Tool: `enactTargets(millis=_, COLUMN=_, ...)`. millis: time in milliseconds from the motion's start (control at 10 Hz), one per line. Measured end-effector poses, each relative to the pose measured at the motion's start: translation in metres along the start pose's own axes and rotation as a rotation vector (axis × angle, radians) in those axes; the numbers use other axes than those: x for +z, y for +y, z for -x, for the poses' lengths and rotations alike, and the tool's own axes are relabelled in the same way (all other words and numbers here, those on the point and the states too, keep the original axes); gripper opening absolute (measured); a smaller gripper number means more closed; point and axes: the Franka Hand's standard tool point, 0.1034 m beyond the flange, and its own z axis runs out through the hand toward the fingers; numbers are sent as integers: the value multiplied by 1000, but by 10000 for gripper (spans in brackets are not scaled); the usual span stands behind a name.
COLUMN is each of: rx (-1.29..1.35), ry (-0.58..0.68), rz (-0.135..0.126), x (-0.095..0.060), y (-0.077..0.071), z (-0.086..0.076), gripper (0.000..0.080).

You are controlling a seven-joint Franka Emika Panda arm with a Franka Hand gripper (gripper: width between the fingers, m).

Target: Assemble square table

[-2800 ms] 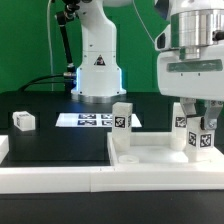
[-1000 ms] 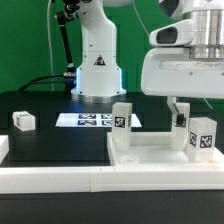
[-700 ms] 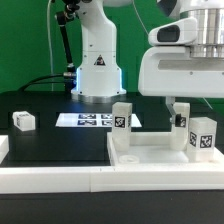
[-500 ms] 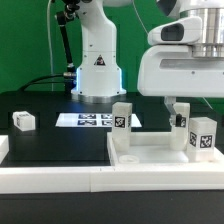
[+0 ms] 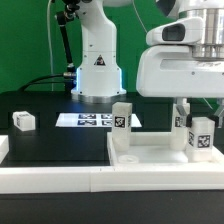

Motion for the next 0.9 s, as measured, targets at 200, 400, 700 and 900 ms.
enactTargets(millis=200, rx=117, ry=0, rz=-1, x=0, y=0, z=0, gripper=290)
enactTargets(millis=400, rx=242, ry=1, rz=1, x=0, y=2, z=0, gripper=290)
enactTargets(millis=700, rx=424, ry=-6, rz=12, x=0, y=10, z=0, gripper=290)
enactTargets(millis=900, rx=536, ry=-7, rz=26, x=0, y=17, z=1, gripper=293)
